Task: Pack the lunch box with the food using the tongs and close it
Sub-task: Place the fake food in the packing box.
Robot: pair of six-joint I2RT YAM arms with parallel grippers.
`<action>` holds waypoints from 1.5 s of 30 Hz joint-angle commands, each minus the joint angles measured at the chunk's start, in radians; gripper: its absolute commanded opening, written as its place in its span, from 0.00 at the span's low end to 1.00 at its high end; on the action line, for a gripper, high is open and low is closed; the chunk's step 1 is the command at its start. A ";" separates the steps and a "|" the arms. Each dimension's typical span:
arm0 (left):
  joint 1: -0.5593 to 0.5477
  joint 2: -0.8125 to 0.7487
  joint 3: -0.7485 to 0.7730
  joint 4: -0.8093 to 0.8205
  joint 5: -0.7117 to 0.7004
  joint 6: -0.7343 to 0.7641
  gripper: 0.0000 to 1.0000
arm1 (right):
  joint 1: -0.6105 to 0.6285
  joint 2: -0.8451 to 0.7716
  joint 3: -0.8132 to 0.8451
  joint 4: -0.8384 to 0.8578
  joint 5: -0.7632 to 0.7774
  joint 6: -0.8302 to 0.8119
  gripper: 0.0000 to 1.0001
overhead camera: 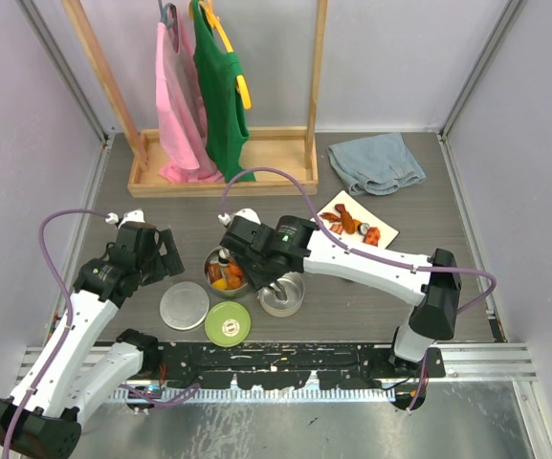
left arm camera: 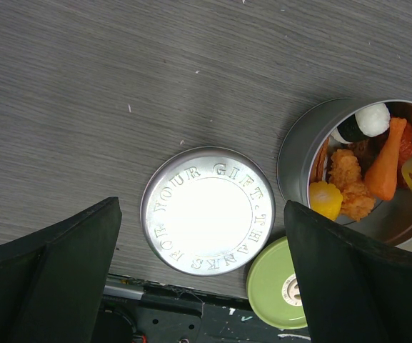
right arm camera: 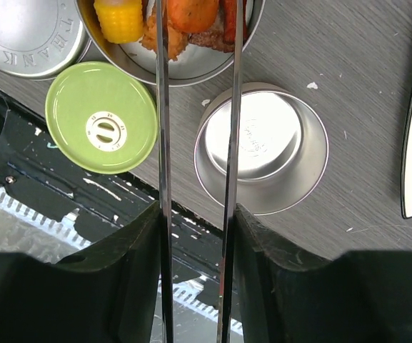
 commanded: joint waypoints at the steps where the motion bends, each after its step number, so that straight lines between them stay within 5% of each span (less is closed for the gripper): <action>1: 0.003 -0.013 0.020 0.036 -0.002 0.003 0.98 | -0.006 0.014 0.014 0.027 0.016 0.002 0.46; 7: 0.002 -0.013 0.018 0.036 0.000 0.003 0.98 | -0.006 0.068 0.007 0.041 -0.094 -0.019 0.47; 13: 0.003 -0.011 0.020 0.036 0.001 0.003 0.98 | -0.005 0.033 0.000 0.039 -0.123 -0.022 0.31; 18: 0.003 -0.012 0.019 0.038 0.002 0.003 0.98 | -0.005 -0.013 0.015 -0.020 -0.088 -0.022 0.27; 25: 0.002 -0.008 0.018 0.037 0.000 0.003 0.98 | 0.009 -0.009 0.081 -0.090 -0.049 -0.043 0.27; 30: 0.003 -0.005 0.018 0.038 0.000 0.003 0.98 | 0.030 0.066 0.126 -0.078 -0.109 -0.089 0.44; 35: 0.003 -0.002 0.019 0.037 0.001 0.003 0.98 | 0.046 0.108 0.167 -0.084 -0.095 -0.094 0.49; 45: 0.003 0.003 0.020 0.038 0.004 0.005 0.98 | 0.044 0.024 0.111 -0.073 -0.020 -0.048 0.40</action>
